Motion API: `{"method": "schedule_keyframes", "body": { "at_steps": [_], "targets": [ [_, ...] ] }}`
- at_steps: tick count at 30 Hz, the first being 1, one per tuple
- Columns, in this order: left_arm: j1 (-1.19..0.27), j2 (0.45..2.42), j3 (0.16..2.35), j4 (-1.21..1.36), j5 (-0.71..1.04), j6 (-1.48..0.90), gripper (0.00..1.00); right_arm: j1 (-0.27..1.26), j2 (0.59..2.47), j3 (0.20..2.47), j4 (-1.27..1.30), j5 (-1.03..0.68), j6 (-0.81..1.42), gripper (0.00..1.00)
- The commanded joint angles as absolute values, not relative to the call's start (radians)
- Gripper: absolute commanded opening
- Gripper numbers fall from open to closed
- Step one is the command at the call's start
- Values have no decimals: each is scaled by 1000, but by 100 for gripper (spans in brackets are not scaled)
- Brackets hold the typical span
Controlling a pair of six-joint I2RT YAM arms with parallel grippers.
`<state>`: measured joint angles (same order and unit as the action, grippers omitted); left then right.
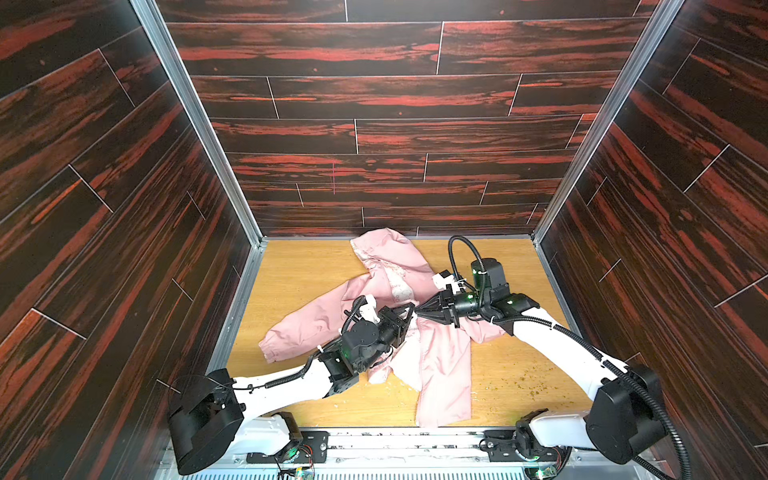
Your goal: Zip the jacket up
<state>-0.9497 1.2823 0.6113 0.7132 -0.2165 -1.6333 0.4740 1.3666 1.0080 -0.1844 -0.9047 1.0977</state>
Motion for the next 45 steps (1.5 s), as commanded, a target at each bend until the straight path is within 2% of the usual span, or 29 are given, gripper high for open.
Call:
{"method": "schedule_keyframes", "body": {
  "at_steps": [1, 5, 8, 16, 17, 18, 21, 24, 26, 30, 34, 39, 45],
  "targets": [
    [-951, 1295, 646, 765, -204, -1647, 0, 509, 1322, 1015, -242, -967, 1049, 14],
    [-950, 1296, 641, 766, -207, -1649, 0, 507, 1326, 1028, -286, -958, 1014, 17],
    [-950, 1297, 631, 778, -210, -1651, 0, 502, 1325, 1053, -342, -927, 979, 31],
    [-940, 1313, 595, 825, -201, -1650, 0, 476, 1267, 1105, -528, -771, 857, 78],
    [-938, 1316, 594, 828, -197, -1647, 0, 472, 1246, 1107, -551, -732, 844, 91],
    [-938, 1316, 590, 828, -190, -1642, 0, 467, 1227, 1108, -572, -693, 836, 99],
    [-930, 1315, 585, 828, -175, -1625, 0, 442, 1197, 1108, -628, -630, 819, 99],
    [-926, 1299, 575, 811, -169, -1604, 0, 422, 1195, 1109, -727, -539, 799, 93],
    [-920, 1282, 569, 778, -166, -1591, 0, 420, 1206, 1095, -778, -517, 778, 87],
    [-906, 1255, 568, 714, -143, -1552, 0, 421, 1210, 1010, -820, -584, 766, 68],
    [-897, 1253, 550, 713, -143, -1525, 0, 420, 1163, 892, -845, -633, 762, 60],
    [-894, 1253, 499, 757, -198, -1533, 0, 474, 1121, 780, -901, -630, 749, 59],
    [-872, 1250, 437, 806, -213, -1574, 0, 725, 1254, 794, -860, -503, 804, 61]
  ]
}}
